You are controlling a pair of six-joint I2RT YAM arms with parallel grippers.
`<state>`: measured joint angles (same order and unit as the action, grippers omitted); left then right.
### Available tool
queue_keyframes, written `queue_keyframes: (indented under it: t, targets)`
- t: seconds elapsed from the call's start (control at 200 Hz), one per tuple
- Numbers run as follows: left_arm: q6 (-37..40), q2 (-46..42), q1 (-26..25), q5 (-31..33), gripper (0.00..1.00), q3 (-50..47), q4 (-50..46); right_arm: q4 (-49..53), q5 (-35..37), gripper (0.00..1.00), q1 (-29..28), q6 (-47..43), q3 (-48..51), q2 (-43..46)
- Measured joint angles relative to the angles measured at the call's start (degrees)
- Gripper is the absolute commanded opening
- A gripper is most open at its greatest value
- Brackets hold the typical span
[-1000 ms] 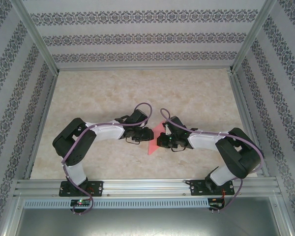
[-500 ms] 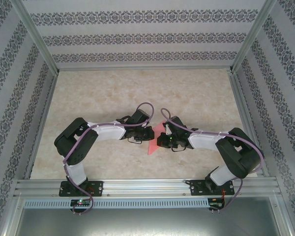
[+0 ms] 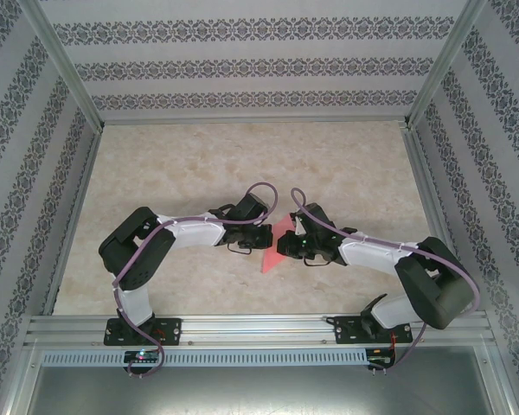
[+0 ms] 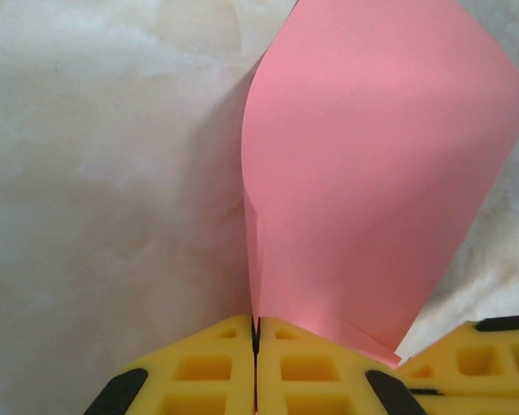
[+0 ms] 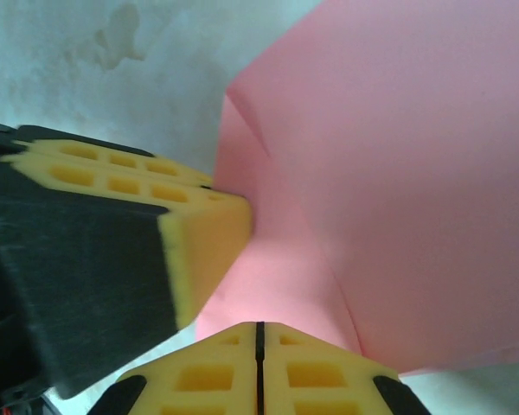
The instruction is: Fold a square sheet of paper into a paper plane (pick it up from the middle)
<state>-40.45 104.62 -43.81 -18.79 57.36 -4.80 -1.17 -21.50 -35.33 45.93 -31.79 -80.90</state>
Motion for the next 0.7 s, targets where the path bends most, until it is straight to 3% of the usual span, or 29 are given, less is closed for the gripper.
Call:
queue_keyframes:
  t: [0.445,0.699]
  targets:
    - [0.8,0.0,-0.1,1.0,0.09,0.2,-0.8,1.2,1.1,0.03,0.0,0.9,1.3,-2.2]
    - [0.8,-0.3,-0.3,0.8,0.17,0.2,-0.8,1.1,1.2,0.00,0.0,0.8,1.2,-3.0]
